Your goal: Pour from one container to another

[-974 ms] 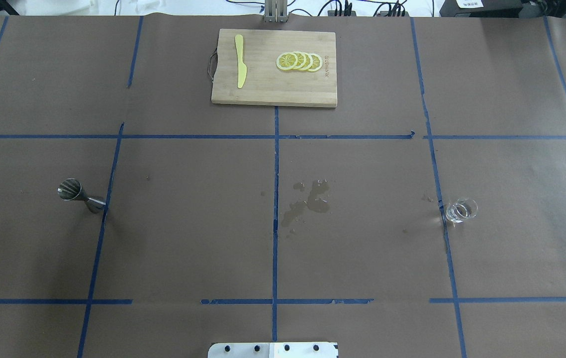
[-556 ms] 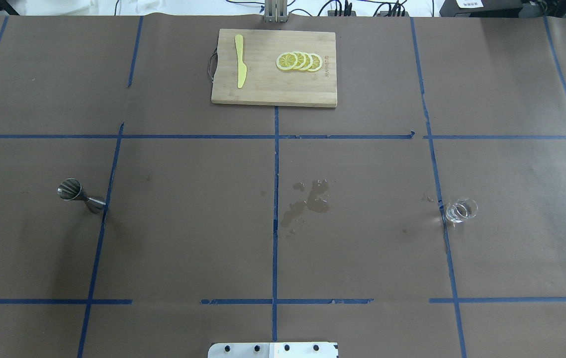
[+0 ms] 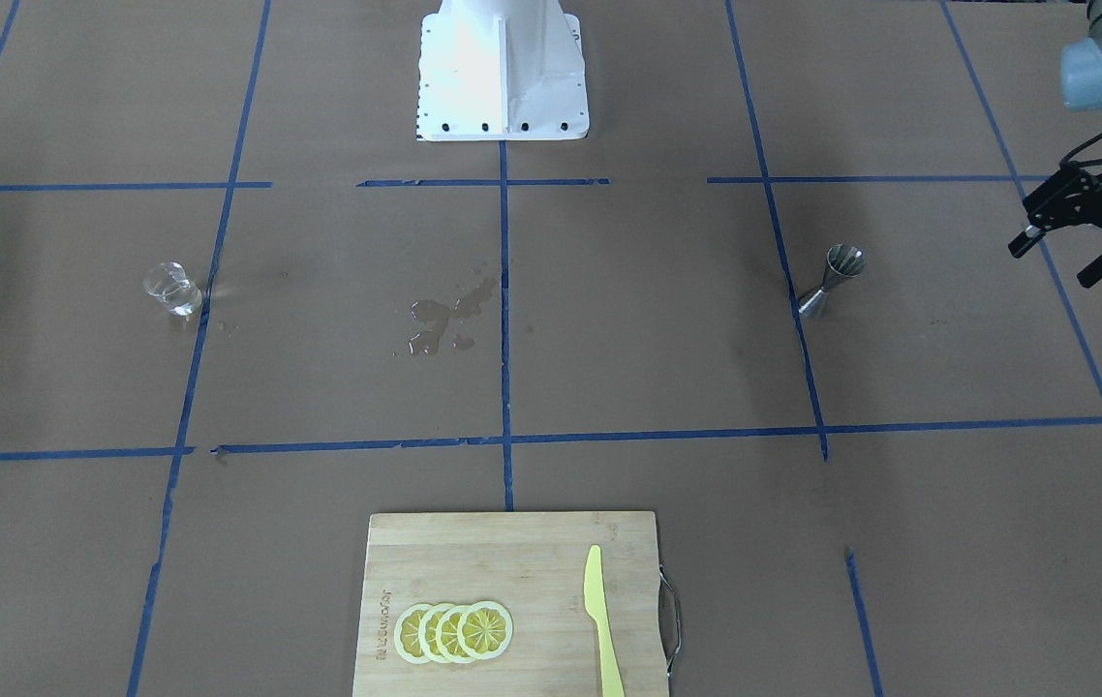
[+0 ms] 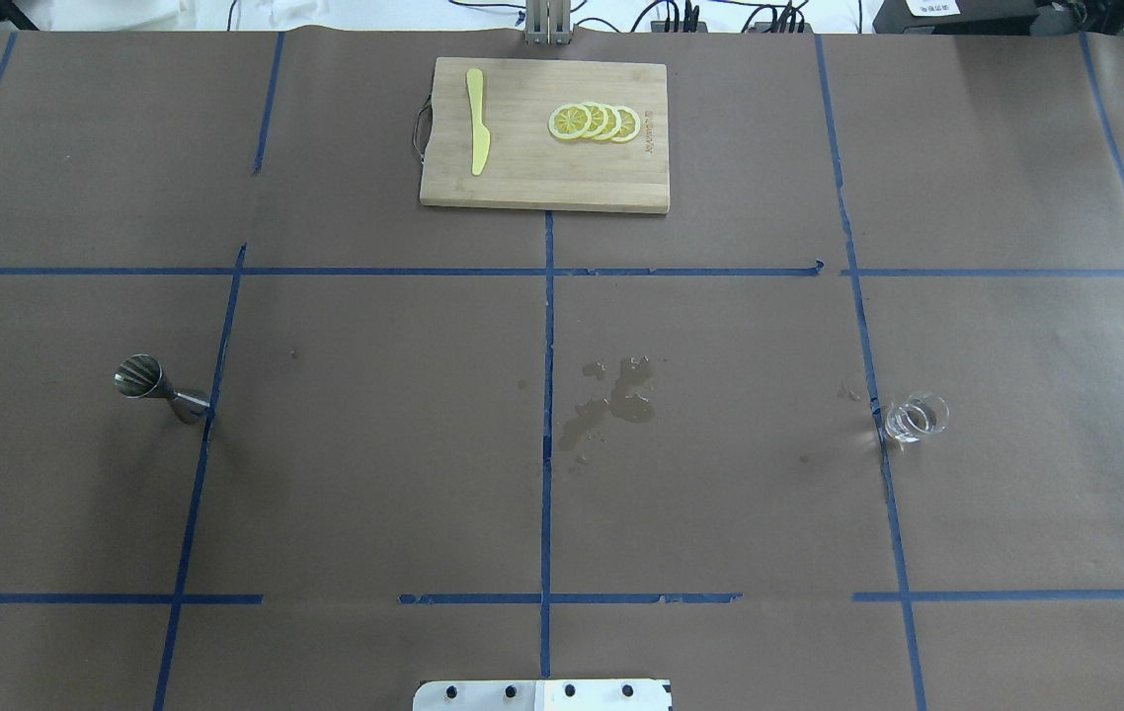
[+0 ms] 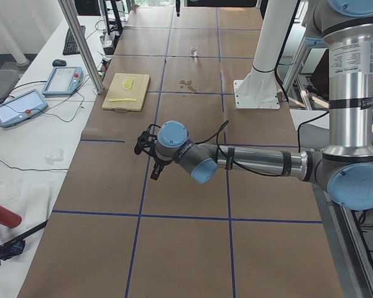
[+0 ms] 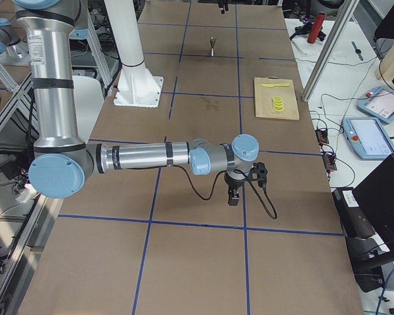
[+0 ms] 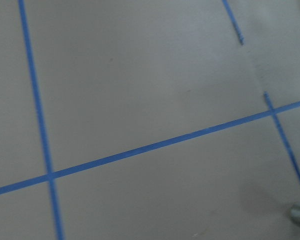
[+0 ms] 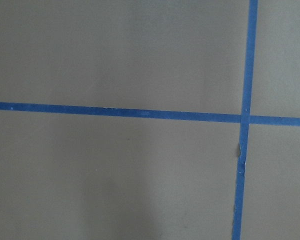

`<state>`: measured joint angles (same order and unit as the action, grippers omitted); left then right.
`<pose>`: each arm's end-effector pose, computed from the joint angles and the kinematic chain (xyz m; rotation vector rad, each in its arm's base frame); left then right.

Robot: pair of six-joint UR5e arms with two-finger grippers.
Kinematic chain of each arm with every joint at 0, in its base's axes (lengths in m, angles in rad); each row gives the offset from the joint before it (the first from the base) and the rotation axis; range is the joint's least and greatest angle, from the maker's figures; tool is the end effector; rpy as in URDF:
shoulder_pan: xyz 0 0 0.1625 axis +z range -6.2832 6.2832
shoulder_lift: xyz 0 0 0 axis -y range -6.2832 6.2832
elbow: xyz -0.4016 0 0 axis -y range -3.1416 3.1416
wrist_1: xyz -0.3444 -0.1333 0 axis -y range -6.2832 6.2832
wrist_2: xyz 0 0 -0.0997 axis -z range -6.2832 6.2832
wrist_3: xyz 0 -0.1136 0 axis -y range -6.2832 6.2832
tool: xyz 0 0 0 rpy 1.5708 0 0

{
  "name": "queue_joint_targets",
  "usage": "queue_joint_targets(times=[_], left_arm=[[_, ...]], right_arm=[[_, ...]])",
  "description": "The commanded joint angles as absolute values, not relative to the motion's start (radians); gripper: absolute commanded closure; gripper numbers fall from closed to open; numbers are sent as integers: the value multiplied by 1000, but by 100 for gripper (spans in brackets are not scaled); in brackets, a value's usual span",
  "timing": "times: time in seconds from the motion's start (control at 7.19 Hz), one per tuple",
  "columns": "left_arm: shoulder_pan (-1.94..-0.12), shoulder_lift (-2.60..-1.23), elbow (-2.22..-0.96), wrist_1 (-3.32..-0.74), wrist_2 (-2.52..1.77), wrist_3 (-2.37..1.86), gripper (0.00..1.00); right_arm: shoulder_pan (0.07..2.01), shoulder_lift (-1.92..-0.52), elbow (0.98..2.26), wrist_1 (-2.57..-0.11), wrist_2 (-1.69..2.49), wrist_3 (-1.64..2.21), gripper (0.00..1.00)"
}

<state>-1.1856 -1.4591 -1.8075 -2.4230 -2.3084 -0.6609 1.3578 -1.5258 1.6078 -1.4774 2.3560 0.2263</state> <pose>0.1060 -0.4128 0.4830 0.4659 1.0457 0.1151 -0.0483 -0.4740 0.5972 -0.0083 -0.8005 -0.0563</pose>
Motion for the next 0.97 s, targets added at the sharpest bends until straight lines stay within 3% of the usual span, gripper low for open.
queue_joint_targets(times=[0.0, 0.28, 0.56, 0.83], left_arm=[[-1021, -1454, -1923, -2454, -2123, -779, 0], [-877, -1368, -2072, -2457, -1945, -836, 0], [-580, -1321, -2105, -2453, -1543, -1060, 0], [-543, -1254, -2140, -2451, -1439, -1086, 2]], right_arm=[[1338, -1525, 1614, -1477, 2356, 229, 0], [1321, -1525, 1615, -1476, 2356, 229, 0], [1319, -1522, 1615, -1476, 2355, 229, 0], [1318, -1522, 1615, -1476, 2355, 229, 0]])
